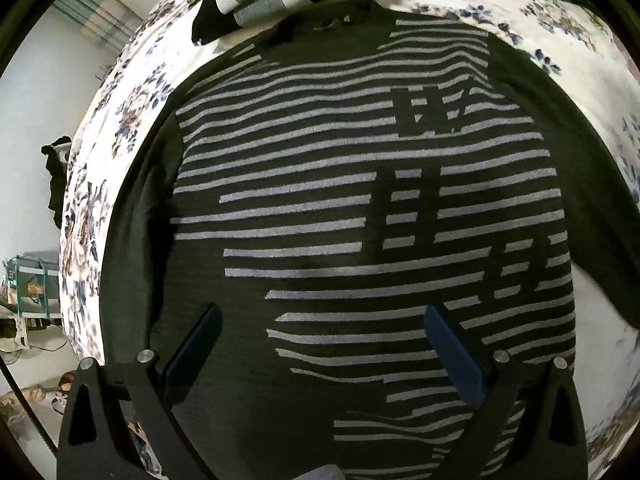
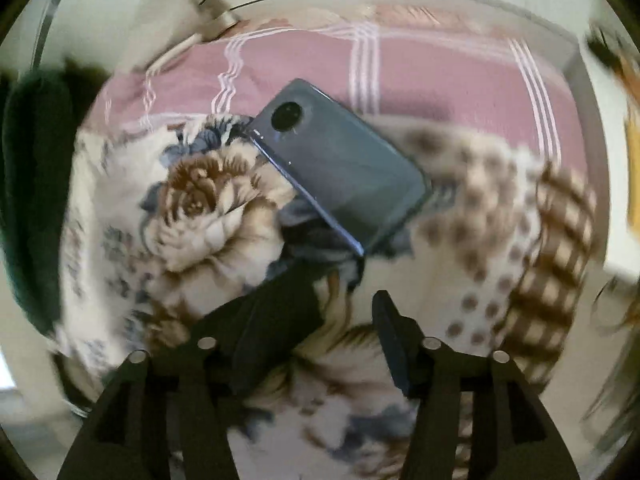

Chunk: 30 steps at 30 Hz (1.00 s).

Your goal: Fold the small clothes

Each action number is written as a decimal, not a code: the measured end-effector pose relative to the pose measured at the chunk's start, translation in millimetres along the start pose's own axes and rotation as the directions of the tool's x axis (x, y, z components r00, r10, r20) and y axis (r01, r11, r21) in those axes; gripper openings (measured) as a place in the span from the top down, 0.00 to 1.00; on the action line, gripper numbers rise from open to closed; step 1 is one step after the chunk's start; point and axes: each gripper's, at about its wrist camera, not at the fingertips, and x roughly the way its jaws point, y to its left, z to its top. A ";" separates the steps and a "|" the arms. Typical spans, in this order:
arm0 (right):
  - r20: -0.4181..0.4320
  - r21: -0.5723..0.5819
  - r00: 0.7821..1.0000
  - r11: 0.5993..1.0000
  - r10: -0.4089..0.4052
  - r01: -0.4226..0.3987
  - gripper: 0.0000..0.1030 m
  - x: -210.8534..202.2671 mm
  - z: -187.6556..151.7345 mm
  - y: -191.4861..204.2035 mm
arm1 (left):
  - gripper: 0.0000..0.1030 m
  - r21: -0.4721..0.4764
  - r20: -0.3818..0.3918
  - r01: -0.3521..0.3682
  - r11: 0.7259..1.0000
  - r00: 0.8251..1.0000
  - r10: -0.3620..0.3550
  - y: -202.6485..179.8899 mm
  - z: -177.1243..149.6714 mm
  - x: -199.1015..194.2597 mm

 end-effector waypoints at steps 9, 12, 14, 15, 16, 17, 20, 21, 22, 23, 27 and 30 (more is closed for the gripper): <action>-0.030 0.111 0.993 0.987 0.117 -0.113 0.95 40.7 -10.0 -2.1 | 0.00 0.019 -0.035 -0.016 1.000 0.999 0.017 -7.1 -12.1 11.0; 0.075 0.094 0.992 0.989 0.105 -0.112 0.95 -0.1 -15.6 12.0 | 0.00 0.027 -0.020 -0.014 1.000 1.000 0.015 -9.1 -12.9 6.9; 0.105 0.074 0.990 0.992 0.090 -0.098 0.95 -24.5 -19.0 18.2 | 0.00 0.027 -0.013 -0.009 1.000 1.000 0.009 -10.7 -12.1 4.9; 0.088 0.069 0.992 0.993 0.089 -0.095 0.95 -25.9 -19.0 17.5 | 0.00 0.026 -0.012 -0.006 1.000 1.000 0.006 -11.0 -11.2 4.6; 0.061 0.051 0.996 0.996 0.069 -0.072 0.94 -21.6 -17.6 15.0 | 0.00 0.024 -0.012 -0.002 1.000 1.000 0.002 -11.5 -10.5 4.5; 0.037 0.048 0.999 0.999 0.020 -0.021 0.84 -16.7 -16.0 9.5 | 0.00 0.022 -0.015 0.000 1.000 1.000 0.000 -12.3 -10.0 4.6; 0.003 0.139 0.999 0.989 0.048 -0.048 0.47 -10.3 -18.0 -22.9 | 0.00 0.022 -0.014 0.008 1.000 1.000 -0.008 -13.4 -9.0 2.7; -0.004 0.177 0.997 0.981 0.080 -0.078 0.46 -7.4 -21.6 -33.5 | 0.00 0.027 -0.011 0.007 1.000 1.000 -0.007 -13.8 -9.0 2.1; -0.015 0.209 0.993 0.972 0.118 -0.112 0.46 -2.3 -25.2 -41.7 | 0.00 0.033 -0.006 0.005 0.999 1.000 -0.005 -13.8 -9.0 2.3; -0.024 0.234 0.988 0.961 0.155 -0.145 0.46 4.6 -29.0 -48.5 | 0.00 0.037 -0.007 0.002 0.999 1.000 -0.002 -13.9 -9.4 3.0; -0.038 0.291 0.961 0.923 0.274 -0.252 0.44 40.9 -38.4 -59.9 | 0.00 0.034 -0.017 -0.005 0.999 1.000 0.006 -9.3 -10.4 9.4; 0.027 0.282 0.945 0.905 0.326 -0.320 0.38 52.0 -42.6 -50.9 | 0.00 0.026 -0.021 -0.019 0.999 1.000 0.019 -3.6 -10.3 14.7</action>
